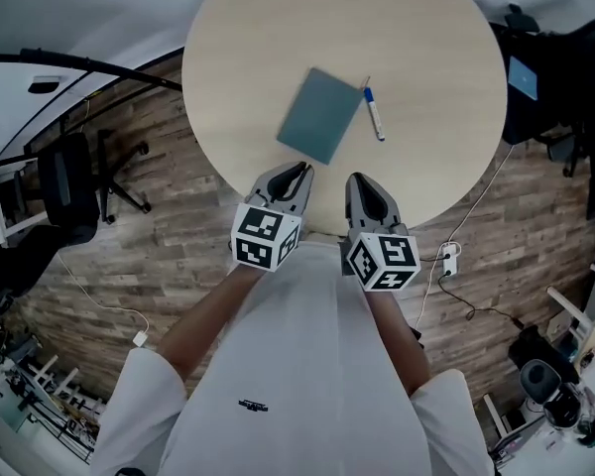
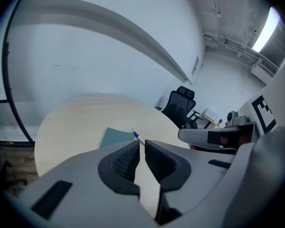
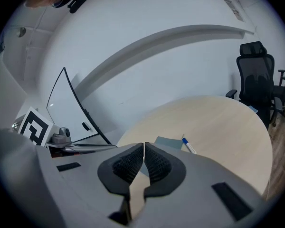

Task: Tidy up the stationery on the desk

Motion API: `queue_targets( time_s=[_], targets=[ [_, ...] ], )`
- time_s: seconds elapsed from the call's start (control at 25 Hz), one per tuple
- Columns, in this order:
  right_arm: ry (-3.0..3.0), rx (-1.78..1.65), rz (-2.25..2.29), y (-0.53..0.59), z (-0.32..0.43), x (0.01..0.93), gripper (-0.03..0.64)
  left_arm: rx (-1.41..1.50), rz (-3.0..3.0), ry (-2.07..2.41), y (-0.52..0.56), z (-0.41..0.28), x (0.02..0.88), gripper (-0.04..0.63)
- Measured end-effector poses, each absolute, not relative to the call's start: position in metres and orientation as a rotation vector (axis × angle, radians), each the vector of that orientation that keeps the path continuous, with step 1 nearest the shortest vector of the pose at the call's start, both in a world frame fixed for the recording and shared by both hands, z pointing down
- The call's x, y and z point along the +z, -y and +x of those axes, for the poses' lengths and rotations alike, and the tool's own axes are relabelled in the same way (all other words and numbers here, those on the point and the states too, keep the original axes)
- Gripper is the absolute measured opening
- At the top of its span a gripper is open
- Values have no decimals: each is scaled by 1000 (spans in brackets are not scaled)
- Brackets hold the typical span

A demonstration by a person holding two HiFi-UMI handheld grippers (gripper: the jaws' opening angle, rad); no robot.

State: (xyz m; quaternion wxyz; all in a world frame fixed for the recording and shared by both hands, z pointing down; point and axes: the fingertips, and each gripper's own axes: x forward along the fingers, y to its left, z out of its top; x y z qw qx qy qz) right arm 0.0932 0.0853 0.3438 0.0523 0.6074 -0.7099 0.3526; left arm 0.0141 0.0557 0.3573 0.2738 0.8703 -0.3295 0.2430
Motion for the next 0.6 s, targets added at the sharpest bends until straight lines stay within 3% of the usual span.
queue_targets(
  time_s=[0.52, 0.6],
  targets=[
    [2067, 1264, 1719, -21, 102, 433, 37, 735, 2242, 995, 16, 4, 437, 49],
    [2034, 1309, 1716, -15, 102, 450, 40, 742, 2227, 974, 22, 5, 451, 80]
  ],
)
